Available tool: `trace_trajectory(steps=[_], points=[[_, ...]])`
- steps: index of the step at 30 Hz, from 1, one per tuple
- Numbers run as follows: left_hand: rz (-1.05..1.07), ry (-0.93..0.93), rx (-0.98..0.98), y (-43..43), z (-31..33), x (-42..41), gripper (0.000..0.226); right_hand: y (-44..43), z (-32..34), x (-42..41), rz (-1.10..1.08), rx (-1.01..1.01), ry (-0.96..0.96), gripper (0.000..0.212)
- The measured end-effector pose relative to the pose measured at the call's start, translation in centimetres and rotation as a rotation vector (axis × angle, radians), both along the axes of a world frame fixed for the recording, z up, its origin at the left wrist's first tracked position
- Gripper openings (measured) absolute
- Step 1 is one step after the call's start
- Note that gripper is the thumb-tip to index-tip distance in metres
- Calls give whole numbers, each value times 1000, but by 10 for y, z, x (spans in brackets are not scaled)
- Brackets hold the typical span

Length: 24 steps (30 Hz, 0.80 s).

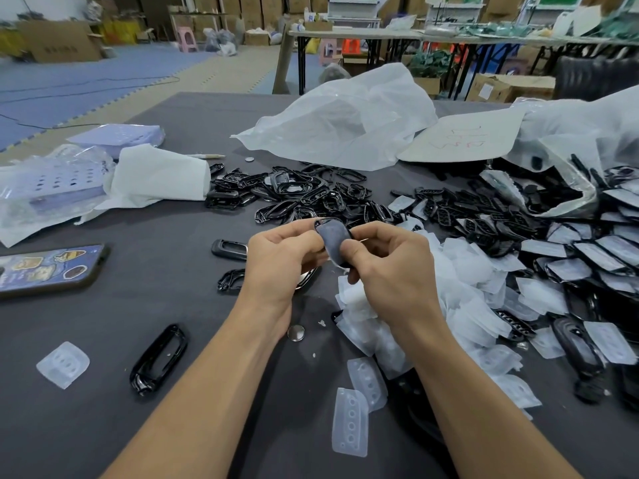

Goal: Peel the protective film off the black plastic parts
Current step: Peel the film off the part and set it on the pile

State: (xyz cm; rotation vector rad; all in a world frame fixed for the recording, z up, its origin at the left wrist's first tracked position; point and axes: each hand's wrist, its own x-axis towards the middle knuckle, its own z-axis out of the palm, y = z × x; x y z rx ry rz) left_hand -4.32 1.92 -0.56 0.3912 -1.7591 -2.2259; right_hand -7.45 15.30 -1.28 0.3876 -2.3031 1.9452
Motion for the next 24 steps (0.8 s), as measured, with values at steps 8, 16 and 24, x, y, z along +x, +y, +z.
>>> trace_trajectory(steps=[8, 16, 24], points=[[45, -19, -87, -5, -2, -2, 20, 0, 0, 0, 10, -3, 6, 13], [63, -13, -47, -2, 0, -1, 26, 0, 2, 1, -7, -42, 16, 17], [13, -10, -53, -5, 0, -1, 25, 2, 2, -2, 2, -55, 20, 22]])
